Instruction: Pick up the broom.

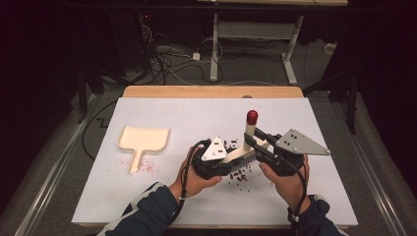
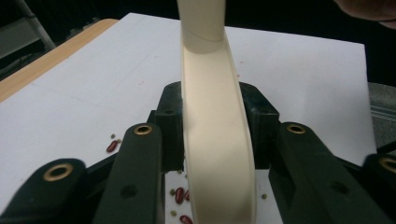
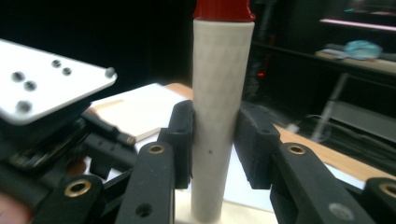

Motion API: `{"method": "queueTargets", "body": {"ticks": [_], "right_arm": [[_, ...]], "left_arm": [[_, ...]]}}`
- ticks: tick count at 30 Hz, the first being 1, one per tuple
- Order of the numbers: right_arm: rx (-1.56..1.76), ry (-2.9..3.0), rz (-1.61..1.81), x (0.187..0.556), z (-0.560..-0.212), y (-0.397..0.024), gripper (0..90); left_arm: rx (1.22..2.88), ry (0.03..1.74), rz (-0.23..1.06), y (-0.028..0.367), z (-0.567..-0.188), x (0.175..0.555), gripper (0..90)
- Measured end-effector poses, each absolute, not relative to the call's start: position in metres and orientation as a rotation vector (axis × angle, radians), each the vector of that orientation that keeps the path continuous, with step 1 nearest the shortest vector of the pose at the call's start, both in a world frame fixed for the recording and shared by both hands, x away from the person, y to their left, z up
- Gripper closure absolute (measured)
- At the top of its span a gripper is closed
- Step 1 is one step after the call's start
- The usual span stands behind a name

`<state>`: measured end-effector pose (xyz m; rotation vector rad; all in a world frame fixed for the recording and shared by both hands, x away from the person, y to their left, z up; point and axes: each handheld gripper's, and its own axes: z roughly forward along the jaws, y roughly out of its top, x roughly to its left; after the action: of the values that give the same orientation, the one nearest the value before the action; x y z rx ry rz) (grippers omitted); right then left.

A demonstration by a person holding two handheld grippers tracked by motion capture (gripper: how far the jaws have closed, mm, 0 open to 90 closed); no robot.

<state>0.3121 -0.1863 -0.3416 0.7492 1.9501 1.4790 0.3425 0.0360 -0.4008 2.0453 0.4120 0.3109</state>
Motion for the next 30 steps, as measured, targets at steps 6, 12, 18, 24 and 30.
{"method": "queueTargets", "body": {"ticks": [6, 12, 18, 24, 30], "right_arm": [[0.646, 2.078, 1.512, 0.315, -0.34, -0.193, 64.0], [0.525, 2.226, 1.442, 0.315, -0.334, -0.199, 46.4], [0.347, 2.478, 1.324, 0.322, -0.353, -0.205, 38.0], [0.264, 2.659, 1.191, 0.331, -0.384, -0.195, 38.2], [0.155, 2.773, 1.184, 0.333, -0.399, -0.182, 58.0]], "left_arm": [[2.105, 0.34, 0.289, 0.048, -0.398, 0.34, 65.9], [2.138, 0.261, 0.252, 0.054, -0.391, 0.334, 65.8], [2.169, 0.164, 0.18, 0.061, -0.39, 0.328, 65.8], [2.203, 0.092, 0.132, 0.061, -0.394, 0.323, 65.8], [2.225, 0.065, 0.107, 0.062, -0.396, 0.324, 65.5]]}}
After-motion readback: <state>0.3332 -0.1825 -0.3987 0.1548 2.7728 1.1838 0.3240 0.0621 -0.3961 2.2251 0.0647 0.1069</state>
